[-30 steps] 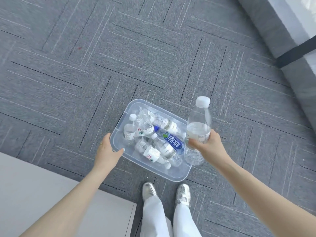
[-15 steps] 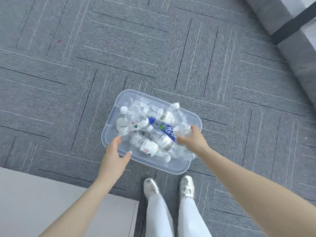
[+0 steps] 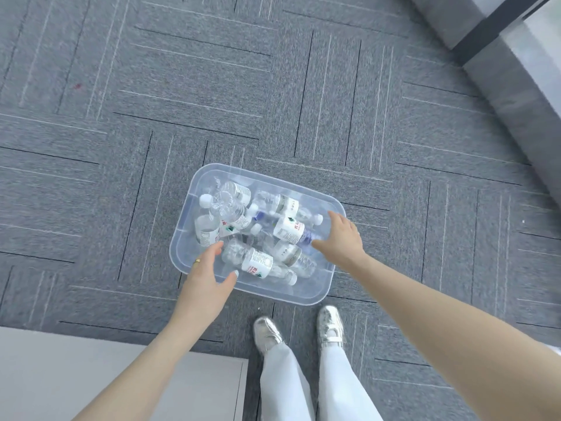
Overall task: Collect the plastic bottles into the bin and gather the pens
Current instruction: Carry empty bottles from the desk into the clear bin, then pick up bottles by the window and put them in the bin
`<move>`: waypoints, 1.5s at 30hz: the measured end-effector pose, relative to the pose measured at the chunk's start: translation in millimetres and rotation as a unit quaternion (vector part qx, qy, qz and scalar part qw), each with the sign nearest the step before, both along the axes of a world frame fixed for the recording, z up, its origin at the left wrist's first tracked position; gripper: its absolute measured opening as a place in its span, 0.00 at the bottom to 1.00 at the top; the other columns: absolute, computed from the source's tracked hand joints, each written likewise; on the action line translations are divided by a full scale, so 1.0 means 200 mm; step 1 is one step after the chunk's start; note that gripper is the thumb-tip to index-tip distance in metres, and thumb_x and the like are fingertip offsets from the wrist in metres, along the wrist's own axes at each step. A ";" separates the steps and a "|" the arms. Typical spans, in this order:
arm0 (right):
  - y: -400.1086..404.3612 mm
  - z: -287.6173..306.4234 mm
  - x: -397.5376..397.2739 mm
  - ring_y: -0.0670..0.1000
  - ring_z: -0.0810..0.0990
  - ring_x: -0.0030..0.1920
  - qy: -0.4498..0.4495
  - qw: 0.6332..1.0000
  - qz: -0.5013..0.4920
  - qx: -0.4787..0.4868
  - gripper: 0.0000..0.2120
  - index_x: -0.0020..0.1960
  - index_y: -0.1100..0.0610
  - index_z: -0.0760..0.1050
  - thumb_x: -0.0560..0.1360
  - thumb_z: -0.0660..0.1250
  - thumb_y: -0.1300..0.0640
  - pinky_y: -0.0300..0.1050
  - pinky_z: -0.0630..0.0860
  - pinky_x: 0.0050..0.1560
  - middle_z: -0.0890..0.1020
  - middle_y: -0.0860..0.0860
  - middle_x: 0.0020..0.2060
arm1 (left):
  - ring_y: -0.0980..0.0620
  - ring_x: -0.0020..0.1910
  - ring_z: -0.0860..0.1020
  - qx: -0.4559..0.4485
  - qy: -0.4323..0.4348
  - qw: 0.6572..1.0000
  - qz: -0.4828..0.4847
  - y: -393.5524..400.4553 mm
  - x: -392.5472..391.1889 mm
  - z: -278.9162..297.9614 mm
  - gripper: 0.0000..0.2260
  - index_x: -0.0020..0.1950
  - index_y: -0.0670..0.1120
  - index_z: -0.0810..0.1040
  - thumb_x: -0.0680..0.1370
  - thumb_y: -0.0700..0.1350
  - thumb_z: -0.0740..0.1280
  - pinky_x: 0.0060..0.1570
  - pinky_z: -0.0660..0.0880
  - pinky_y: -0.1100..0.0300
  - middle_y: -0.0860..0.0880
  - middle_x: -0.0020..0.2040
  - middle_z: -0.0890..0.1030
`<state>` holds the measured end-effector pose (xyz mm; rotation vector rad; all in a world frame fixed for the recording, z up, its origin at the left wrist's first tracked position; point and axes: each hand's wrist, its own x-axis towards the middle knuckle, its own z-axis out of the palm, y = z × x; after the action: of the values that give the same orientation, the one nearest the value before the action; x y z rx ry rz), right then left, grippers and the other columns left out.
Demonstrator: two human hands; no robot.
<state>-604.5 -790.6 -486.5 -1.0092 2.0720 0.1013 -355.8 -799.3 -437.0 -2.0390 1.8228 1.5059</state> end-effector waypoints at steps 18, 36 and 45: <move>0.40 1.36 -0.39 0.54 0.69 0.67 -0.066 0.981 -0.154 -0.098 0.29 0.73 0.55 0.59 0.75 0.65 0.54 0.45 0.70 0.59 0.64 0.53 0.72 | 0.54 0.66 0.69 -0.043 0.084 0.994 -0.056 -0.04 -0.36 1.12 0.21 0.70 0.52 0.64 0.78 0.43 0.63 0.54 0.64 0.59 0.52 0.66 0.71; 1.83 2.51 -1.10 0.48 0.70 0.67 0.093 0.951 -0.153 -0.251 0.22 0.70 0.50 0.65 0.77 0.63 0.51 0.46 0.68 0.66 0.68 0.45 0.69 | 0.56 0.59 0.72 -0.111 0.229 0.917 -0.307 0.89 -1.65 2.16 0.16 0.64 0.54 0.70 0.77 0.47 0.65 0.56 0.66 0.60 0.56 0.58 0.76; 3.00 2.70 -1.38 0.45 0.71 0.64 0.135 0.881 -0.350 -0.287 0.20 0.68 0.50 0.67 0.77 0.63 0.53 0.39 0.67 0.60 0.70 0.43 0.66 | 0.56 0.61 0.72 -0.072 0.238 0.845 -0.474 1.82 -2.24 2.34 0.15 0.62 0.58 0.68 0.77 0.49 0.65 0.52 0.70 0.59 0.57 0.59 0.74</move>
<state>-881.2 -190.6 54.0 -0.5063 2.6779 -0.8299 -804.7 -436.0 31.6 -0.4893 2.5564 1.5698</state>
